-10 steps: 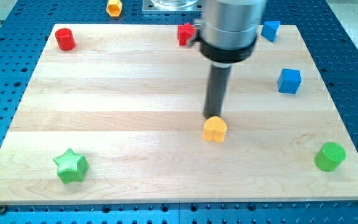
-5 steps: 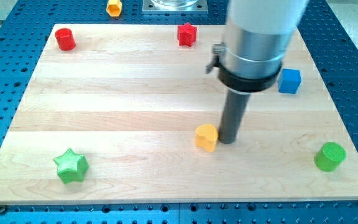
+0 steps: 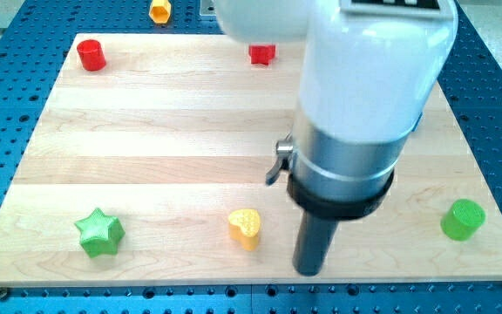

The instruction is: Align the heart and green star horizontally at the left side of the green circle

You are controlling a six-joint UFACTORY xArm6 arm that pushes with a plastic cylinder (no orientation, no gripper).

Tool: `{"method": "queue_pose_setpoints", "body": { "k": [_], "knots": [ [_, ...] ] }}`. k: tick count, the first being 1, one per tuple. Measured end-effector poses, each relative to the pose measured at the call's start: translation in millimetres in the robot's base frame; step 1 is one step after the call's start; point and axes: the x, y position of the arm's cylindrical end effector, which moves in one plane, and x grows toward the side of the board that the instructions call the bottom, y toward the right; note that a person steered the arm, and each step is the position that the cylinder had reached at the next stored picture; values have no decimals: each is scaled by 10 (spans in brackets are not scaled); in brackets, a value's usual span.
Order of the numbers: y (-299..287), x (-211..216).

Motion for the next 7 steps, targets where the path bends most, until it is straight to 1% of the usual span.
{"method": "queue_pose_setpoints", "body": {
  "k": [2,3,4,5,6,7],
  "knots": [
    [-1113,-20],
    [-1066,-223],
    [-1314,-312],
    [-1908,-312],
    [-2314,-312],
    [-2577,-313]
  ]
}}
